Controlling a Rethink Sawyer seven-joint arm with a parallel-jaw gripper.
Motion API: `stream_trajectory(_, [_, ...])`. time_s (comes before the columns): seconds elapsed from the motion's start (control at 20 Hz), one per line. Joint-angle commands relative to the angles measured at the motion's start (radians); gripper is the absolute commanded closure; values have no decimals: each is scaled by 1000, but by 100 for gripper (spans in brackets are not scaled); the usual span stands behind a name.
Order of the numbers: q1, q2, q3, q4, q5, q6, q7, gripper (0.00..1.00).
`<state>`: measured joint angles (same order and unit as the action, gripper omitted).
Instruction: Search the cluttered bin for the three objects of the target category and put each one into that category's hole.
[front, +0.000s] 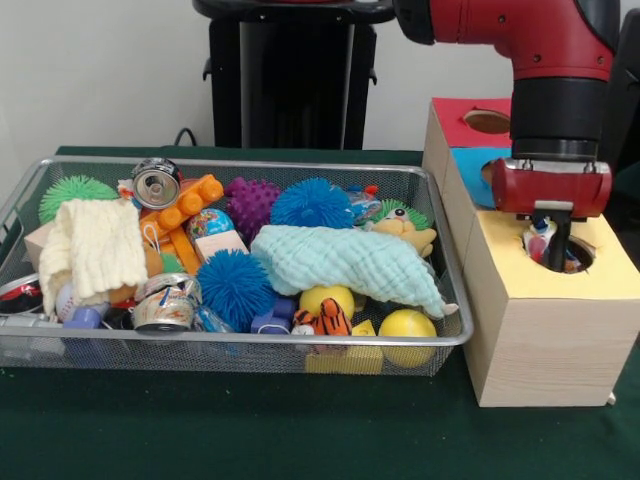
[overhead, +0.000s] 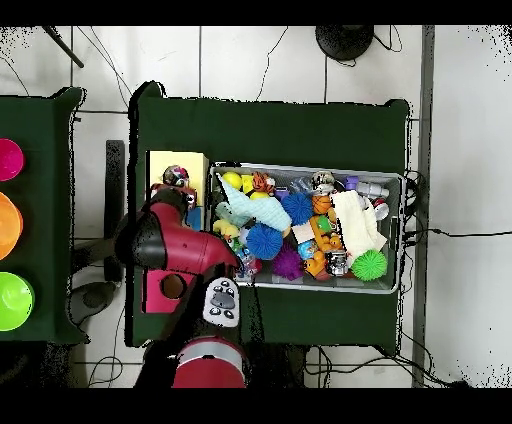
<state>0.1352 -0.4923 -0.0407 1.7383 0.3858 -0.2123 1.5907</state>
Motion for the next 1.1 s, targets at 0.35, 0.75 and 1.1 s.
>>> stream_trajectory(0.35, [-86, 193, 101, 139, 8, 2, 263, 100])
stream_trajectory(0.75, [-93, 201, 111, 135, 3, -17, 264, 100])
stream_trajectory(1.1, [-76, 189, 88, 135, -14, -53, 256, 0])
